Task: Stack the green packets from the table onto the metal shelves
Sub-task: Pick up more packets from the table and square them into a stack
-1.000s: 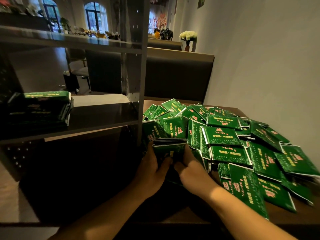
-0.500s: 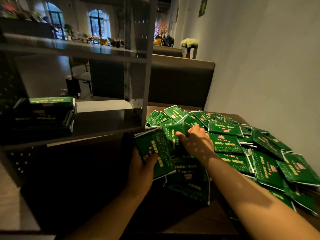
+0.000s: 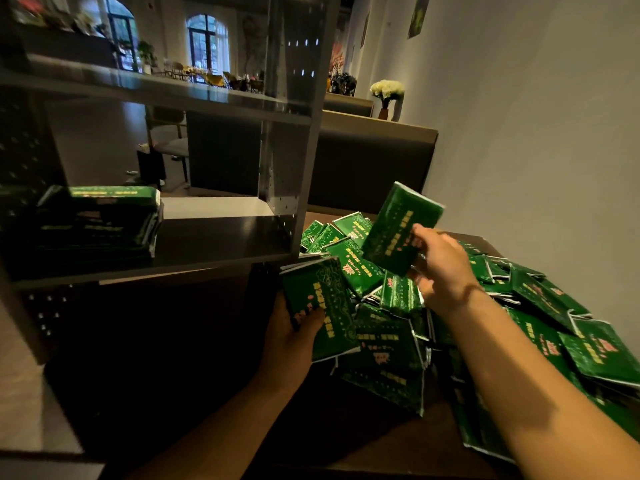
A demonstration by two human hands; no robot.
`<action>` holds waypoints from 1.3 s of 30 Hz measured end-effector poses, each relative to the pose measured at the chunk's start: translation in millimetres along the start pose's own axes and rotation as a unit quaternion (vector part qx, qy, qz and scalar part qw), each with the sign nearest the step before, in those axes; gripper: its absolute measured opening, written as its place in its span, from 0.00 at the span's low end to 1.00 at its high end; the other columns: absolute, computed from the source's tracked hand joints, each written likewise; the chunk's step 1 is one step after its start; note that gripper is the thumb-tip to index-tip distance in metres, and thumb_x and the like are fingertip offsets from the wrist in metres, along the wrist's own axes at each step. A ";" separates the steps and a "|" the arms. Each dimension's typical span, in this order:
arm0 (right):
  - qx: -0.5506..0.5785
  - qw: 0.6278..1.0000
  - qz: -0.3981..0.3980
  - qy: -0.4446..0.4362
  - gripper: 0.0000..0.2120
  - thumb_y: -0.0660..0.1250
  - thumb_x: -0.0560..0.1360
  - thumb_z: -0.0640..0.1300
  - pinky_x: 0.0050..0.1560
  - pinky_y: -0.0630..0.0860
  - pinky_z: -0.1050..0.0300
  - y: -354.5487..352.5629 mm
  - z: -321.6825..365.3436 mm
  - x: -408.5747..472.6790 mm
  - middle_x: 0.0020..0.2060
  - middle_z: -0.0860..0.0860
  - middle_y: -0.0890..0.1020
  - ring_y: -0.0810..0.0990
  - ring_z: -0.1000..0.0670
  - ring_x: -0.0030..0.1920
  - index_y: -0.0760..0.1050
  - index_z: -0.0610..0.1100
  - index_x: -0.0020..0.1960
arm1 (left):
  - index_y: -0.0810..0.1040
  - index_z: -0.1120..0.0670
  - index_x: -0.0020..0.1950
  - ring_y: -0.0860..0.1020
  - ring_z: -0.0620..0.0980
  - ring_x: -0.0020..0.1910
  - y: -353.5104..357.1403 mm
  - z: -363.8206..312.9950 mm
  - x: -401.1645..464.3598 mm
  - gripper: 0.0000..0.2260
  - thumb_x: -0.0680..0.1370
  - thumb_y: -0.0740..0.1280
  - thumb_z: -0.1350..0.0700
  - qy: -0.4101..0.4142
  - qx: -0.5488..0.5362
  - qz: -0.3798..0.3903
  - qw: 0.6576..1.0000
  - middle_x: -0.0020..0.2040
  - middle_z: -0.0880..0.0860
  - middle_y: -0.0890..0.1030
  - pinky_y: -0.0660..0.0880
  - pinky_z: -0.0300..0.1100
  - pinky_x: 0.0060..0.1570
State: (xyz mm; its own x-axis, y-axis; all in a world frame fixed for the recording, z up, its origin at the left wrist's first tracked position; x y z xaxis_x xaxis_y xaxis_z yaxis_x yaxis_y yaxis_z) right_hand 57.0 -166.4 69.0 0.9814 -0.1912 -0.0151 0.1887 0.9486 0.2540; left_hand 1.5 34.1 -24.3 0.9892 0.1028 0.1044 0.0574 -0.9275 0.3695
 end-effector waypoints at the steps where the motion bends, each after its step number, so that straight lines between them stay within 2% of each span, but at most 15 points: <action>1: 0.085 0.995 0.009 0.060 0.05 0.59 0.81 0.44 0.51 0.80 0.44 -1.8 -9.1 -2.0 0.47 0.45 0.80 0.79 0.45 0.54 0.72 0.43 0.51 | 0.74 0.46 0.56 0.83 0.44 0.44 0.5 0.1 0.0 0.16 0.78 0.63 0.67 -0.001 -0.003 0.003 1.000 0.50 0.49 0.82 0.79 0.38 0.37; 4: 0.242 0.946 0.054 0.206 0.15 0.61 0.78 0.51 0.55 0.79 0.45 -3.2 -40.6 -8.9 0.50 0.45 0.78 0.77 0.45 0.57 0.69 0.40 0.57 | 0.74 0.45 0.56 0.83 0.45 0.44 1.1 1.4 -0.8 0.16 0.77 0.63 0.66 -0.005 -0.002 0.008 1.000 0.50 0.49 0.82 0.79 0.39 0.37; 6: 0.217 0.942 0.073 0.245 0.25 0.61 0.75 0.59 0.58 0.76 0.51 -6.5 -55.1 -13.1 0.49 0.44 0.79 0.79 0.46 0.54 0.70 0.38 0.59 | 0.74 0.45 0.55 0.83 0.44 0.43 1.5 1.0 -1.5 0.16 0.77 0.62 0.67 -0.010 -0.011 0.010 1.000 0.48 0.48 0.82 0.79 0.38 0.35; 8: 0.117 0.959 0.085 0.244 0.32 0.56 0.74 0.68 0.42 0.77 0.54 -9.1 -62.3 -17.6 0.39 0.44 0.80 0.79 0.46 0.39 0.75 0.37 0.48 | 0.74 0.46 0.55 0.83 0.44 0.43 3.1 0.1 -2.6 0.16 0.77 0.62 0.67 -0.012 -0.015 0.018 1.000 0.49 0.48 0.82 0.79 0.38 0.35; 10: 0.077 0.962 0.095 0.243 0.32 0.55 0.73 0.71 0.33 0.75 0.58 -5.8 -65.6 -24.7 0.33 0.46 0.78 0.76 0.48 0.31 0.74 0.41 0.40 | 0.74 0.46 0.56 0.83 0.45 0.44 3.7 -0.2 -4.0 0.16 0.77 0.62 0.67 -0.012 -0.012 0.024 1.000 0.49 0.49 0.82 0.79 0.38 0.35; 12: 0.076 0.960 0.089 0.255 0.26 0.60 0.74 0.67 0.29 0.75 0.60 -3.3 -70.5 -28.1 0.33 0.47 0.76 0.75 0.50 0.31 0.71 0.42 0.43 | 0.74 0.46 0.56 0.83 0.45 0.43 3.5 -1.0 -4.8 0.17 0.77 0.62 0.67 -0.012 -0.014 0.023 1.000 0.49 0.49 0.82 0.78 0.37 0.35; 14: 0.070 0.956 0.085 0.272 0.20 0.63 0.76 0.58 0.33 0.79 0.57 1.0 -74.4 -31.1 0.34 0.45 0.79 0.79 0.48 0.33 0.72 0.40 0.48 | 0.74 0.46 0.56 0.83 0.44 0.43 3.7 -2.0 -5.3 0.17 0.77 0.62 0.67 -0.010 -0.012 0.024 1.000 0.50 0.49 0.82 0.78 0.37 0.35; 17: 0.039 0.969 0.076 0.232 0.13 0.62 0.79 0.46 0.48 0.80 0.45 5.7 -72.7 -28.8 0.43 0.42 0.82 0.83 0.41 0.46 0.71 0.40 0.60 | 0.73 0.46 0.56 0.83 0.43 0.42 3.7 -4.1 -5.5 0.18 0.78 0.60 0.69 -0.002 -0.004 0.026 1.000 0.50 0.50 0.81 0.78 0.37 0.34; 20: 0.009 0.989 0.052 0.139 0.11 0.61 0.80 0.40 0.51 0.80 0.39 6.3 -62.2 -26.4 0.46 0.42 0.84 0.83 0.40 0.49 0.71 0.44 0.62 | 0.73 0.47 0.56 0.83 0.43 0.43 4.6 -4.6 -6.3 0.17 0.78 0.61 0.69 0.018 0.001 0.032 0.999 0.49 0.50 0.81 0.78 0.37 0.36; 25: -0.023 0.999 -0.029 -0.014 0.11 0.65 0.79 0.40 0.49 0.81 0.45 -8.4 -34.8 -27.7 0.49 0.44 0.84 0.83 0.46 0.47 0.71 0.48 0.60 | 0.72 0.45 0.59 0.82 0.43 0.50 4.1 -8.6 -11.8 0.19 0.70 0.64 0.60 0.075 0.054 0.039 0.995 0.49 0.42 0.83 0.79 0.39 0.45; 29: -0.072 0.997 0.031 -0.024 0.09 0.62 0.80 0.40 0.44 0.78 0.48 6.7 -41.3 -40.1 0.47 0.50 0.86 0.84 0.49 0.47 0.76 0.53 0.54 | 0.69 0.41 0.61 0.80 0.39 0.53 9.2 -8.3 -15.0 0.20 0.77 0.65 0.64 0.095 0.118 0.066 0.986 0.52 0.38 0.82 0.78 0.38 0.49; 32: -0.068 0.995 0.071 -0.008 0.11 0.60 0.80 0.37 0.47 0.80 0.49 19.2 -56.7 -49.0 0.51 0.48 0.84 0.84 0.45 0.52 0.77 0.48 0.58 | 0.67 0.37 0.61 0.76 0.43 0.59 9.3 -13.9 -17.3 0.19 0.73 0.66 0.51 0.129 0.189 0.037 0.973 0.61 0.48 0.76 0.76 0.40 0.55; 34: -0.064 0.994 0.085 -0.009 0.12 0.58 0.81 0.38 0.51 0.79 0.46 25.2 -62.2 -53.5 0.52 0.44 0.84 0.82 0.43 0.53 0.78 0.45 0.58 | 0.63 0.33 0.62 0.72 0.43 0.63 9.2 -18.7 -18.1 0.21 0.71 0.63 0.46 0.151 0.231 0.019 0.961 0.65 0.50 0.68 0.73 0.32 0.56; 36: -0.064 0.993 0.100 -0.003 0.14 0.55 0.81 0.43 0.59 0.74 0.39 28.1 -71.3 -56.7 0.53 0.41 0.83 0.80 0.39 0.57 0.77 0.43 0.59 | 0.61 0.35 0.63 0.72 0.40 0.63 10.3 -16.9 -17.1 0.22 0.74 0.64 0.50 0.149 0.229 0.023 0.962 0.65 0.51 0.68 0.71 0.26 0.54; 39: -0.071 0.988 0.138 0.002 0.21 0.53 0.78 0.53 0.63 0.72 0.40 32.8 -82.7 -67.5 0.57 0.44 0.82 0.78 0.42 0.60 0.75 0.46 0.63 | 0.58 0.45 0.62 0.76 0.32 0.55 13.8 -11.9 -16.8 0.21 0.79 0.62 0.65 0.122 0.189 0.060 0.973 0.60 0.49 0.73 0.73 0.26 0.48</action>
State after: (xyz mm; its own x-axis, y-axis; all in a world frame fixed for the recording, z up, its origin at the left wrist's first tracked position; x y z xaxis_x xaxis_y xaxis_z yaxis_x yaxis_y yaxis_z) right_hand -0.2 -101.6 -1.6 0.9963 0.0799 0.0320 -0.0830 0.9905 0.1100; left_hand -16.0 23.9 -10.0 0.9332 0.0253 0.3586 0.0344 -0.9992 -0.0192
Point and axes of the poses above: each hand's wrist, its own x-axis towards the middle knuckle, its own y-axis out of the palm, z = x × y, the point moved 7 cm from there along x, towards the middle knuckle
